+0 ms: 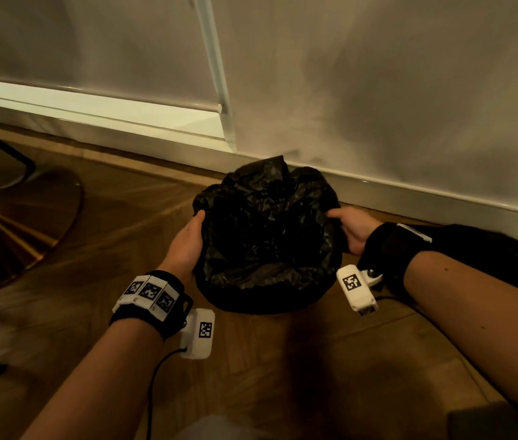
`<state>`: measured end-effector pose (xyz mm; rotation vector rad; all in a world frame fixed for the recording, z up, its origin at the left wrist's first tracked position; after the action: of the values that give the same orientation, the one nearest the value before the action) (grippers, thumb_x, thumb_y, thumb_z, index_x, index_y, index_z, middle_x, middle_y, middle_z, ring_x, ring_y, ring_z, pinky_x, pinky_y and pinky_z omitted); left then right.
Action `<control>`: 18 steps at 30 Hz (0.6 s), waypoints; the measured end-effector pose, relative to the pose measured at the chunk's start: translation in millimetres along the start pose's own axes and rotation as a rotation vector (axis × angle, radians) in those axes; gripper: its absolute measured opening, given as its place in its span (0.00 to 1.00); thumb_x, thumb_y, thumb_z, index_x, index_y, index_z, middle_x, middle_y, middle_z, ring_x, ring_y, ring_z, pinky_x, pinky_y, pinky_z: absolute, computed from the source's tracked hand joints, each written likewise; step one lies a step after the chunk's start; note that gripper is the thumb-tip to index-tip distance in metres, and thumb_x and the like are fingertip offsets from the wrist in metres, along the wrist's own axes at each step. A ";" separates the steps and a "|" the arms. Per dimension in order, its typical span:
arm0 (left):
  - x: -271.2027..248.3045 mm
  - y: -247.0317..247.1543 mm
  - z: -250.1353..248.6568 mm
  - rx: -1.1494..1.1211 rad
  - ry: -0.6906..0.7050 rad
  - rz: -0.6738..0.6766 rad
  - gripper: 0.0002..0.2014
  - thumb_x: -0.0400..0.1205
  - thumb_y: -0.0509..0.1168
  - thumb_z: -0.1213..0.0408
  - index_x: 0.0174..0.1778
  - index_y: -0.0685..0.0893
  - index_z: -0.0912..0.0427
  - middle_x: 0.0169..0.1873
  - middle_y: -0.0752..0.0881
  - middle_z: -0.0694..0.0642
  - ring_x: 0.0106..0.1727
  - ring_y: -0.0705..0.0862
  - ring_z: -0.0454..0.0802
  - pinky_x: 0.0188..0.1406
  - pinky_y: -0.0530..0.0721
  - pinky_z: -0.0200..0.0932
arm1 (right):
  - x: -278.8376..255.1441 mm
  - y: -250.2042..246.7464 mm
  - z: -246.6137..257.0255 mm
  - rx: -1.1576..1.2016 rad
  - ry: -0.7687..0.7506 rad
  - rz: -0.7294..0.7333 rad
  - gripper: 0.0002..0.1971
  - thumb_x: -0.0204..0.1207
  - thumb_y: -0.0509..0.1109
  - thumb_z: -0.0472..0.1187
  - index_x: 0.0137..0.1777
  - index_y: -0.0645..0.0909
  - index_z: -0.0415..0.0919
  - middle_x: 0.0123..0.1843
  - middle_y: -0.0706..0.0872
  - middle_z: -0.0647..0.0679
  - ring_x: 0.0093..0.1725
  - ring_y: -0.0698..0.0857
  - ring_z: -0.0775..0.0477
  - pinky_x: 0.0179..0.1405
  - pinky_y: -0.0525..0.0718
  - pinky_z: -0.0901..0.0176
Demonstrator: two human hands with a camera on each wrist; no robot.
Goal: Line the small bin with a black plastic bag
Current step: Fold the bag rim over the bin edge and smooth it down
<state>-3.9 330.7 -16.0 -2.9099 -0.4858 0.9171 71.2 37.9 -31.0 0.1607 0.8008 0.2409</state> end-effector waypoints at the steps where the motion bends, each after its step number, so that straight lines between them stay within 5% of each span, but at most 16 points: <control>1: 0.1 -1.3 2.5 -0.003 0.005 -0.014 0.32 0.78 0.56 0.33 0.72 0.80 0.47 0.66 0.84 0.50 0.66 0.82 0.54 0.71 0.77 0.58 | -0.1 -1.9 -2.3 -0.026 0.015 -0.003 0.13 0.85 0.54 0.35 0.55 0.80 0.34 0.37 0.91 0.42 0.33 0.91 0.46 0.26 0.88 0.61; 3: -2.4 -1.3 1.1 0.021 0.042 -0.036 0.27 0.79 0.56 0.34 0.65 0.84 0.46 0.63 0.86 0.51 0.65 0.83 0.55 0.69 0.78 0.60 | -0.6 -2.1 -3.0 -0.075 0.038 -0.006 0.13 0.85 0.52 0.33 0.53 0.80 0.35 0.36 0.92 0.41 0.33 0.91 0.46 0.28 0.89 0.60; 5: -4.7 -2.9 -3.2 0.016 0.071 -0.046 0.20 0.82 0.59 0.41 0.61 0.83 0.49 0.58 0.86 0.53 0.62 0.84 0.56 0.64 0.82 0.58 | 1.7 -0.6 2.0 -0.123 0.026 0.014 0.13 0.83 0.55 0.30 0.63 0.77 0.34 0.52 0.89 0.36 0.46 0.90 0.40 0.39 0.91 0.54; 8: -6.5 3.8 -5.2 -0.109 0.029 0.048 0.14 0.86 0.62 0.56 0.68 0.75 0.49 0.57 0.85 0.55 0.58 0.86 0.53 0.59 0.84 0.53 | 9.3 -4.0 13.9 -0.092 -0.042 -0.021 0.35 0.75 0.59 0.21 0.80 0.61 0.44 0.72 0.75 0.36 0.63 0.81 0.32 0.45 0.88 0.41; 10: -9.8 10.3 -8.0 -0.106 0.043 0.145 0.15 0.87 0.59 0.63 0.69 0.80 0.58 0.62 0.87 0.62 0.61 0.87 0.58 0.64 0.83 0.55 | 8.3 -3.5 14.5 -0.094 -0.056 -0.015 0.38 0.74 0.54 0.17 0.80 0.59 0.51 0.72 0.73 0.38 0.65 0.78 0.32 0.43 0.88 0.41; 14: -8.3 4.6 -6.9 -0.035 0.058 0.176 0.16 0.88 0.55 0.71 0.66 0.83 0.62 0.62 0.87 0.63 0.62 0.86 0.58 0.71 0.78 0.57 | 3.0 4.4 1.3 -0.169 0.014 0.190 0.38 0.73 0.50 0.14 0.75 0.71 0.50 0.72 0.77 0.35 0.69 0.78 0.30 0.67 0.77 0.31; 18: -10.3 -4.4 -14.4 0.021 0.055 0.170 0.17 0.85 0.58 0.76 0.64 0.81 0.53 0.61 0.87 0.60 0.55 0.88 0.53 0.57 0.86 0.49 | -7.5 0.6 1.7 -0.110 0.093 0.195 0.22 0.70 0.52 0.23 0.58 0.80 0.38 0.59 0.83 0.34 0.59 0.82 0.34 0.68 0.75 0.36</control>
<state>-5.0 332.3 2.2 -2.9843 -0.2264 0.8507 67.3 36.3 -24.5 0.1252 0.8624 0.4786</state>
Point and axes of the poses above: each hand's wrist, its own x-axis towards the middle knuckle, its own y-axis out of the palm, z = x × y, the point moved 7 cm from there along x, towards the middle knuckle
